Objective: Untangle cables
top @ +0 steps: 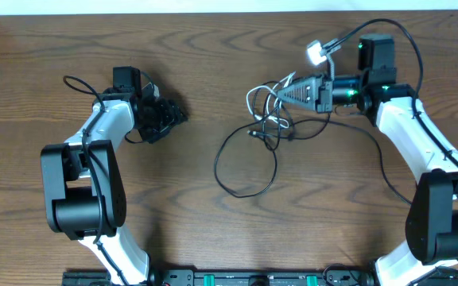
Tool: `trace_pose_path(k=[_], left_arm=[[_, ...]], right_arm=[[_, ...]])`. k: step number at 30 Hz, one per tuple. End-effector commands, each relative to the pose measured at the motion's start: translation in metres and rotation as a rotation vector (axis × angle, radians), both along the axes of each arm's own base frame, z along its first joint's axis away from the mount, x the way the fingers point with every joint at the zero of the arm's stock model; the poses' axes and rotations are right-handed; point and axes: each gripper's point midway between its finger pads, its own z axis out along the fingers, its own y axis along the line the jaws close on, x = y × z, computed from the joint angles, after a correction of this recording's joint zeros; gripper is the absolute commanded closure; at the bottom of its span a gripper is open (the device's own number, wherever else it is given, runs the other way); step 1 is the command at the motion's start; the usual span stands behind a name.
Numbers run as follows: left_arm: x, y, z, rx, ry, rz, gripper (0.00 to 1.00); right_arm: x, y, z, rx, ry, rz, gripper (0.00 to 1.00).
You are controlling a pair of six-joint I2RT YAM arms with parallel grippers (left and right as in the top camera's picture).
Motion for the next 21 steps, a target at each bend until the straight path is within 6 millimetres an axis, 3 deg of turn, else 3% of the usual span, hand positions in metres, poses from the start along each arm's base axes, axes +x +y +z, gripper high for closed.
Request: trace_pose_path(k=[1,4,8,12,15,21], left_arm=[[-0.002,-0.001,-0.003,-0.008,0.006,-0.01,0.31],[0.001,-0.017,0.009,-0.085,-0.064,-0.107,0.28],[-0.001,-0.051,0.052,-0.262,-0.267,-0.352,0.27],[-0.011,-0.06,0.075,-0.242,-0.375,-0.499,0.26],[-0.02,-0.067,0.083,-0.229,-0.394,-0.555,0.26],[-0.029,-0.086,0.075,-0.197,-0.358,-0.612,0.26]], right_arm=[[-0.007,-0.003,0.026,0.047,0.133,0.039,0.99],[0.003,-0.003,0.023,0.023,0.234,-0.019,0.99],[0.003,-0.002,0.022,0.02,0.251,-0.023,0.99],[0.003,-0.002,0.022,0.02,0.255,-0.023,0.99],[0.003,-0.002,0.022,0.02,0.254,-0.024,0.97],[-0.005,0.009,0.011,-0.011,0.364,-0.021,0.96]])
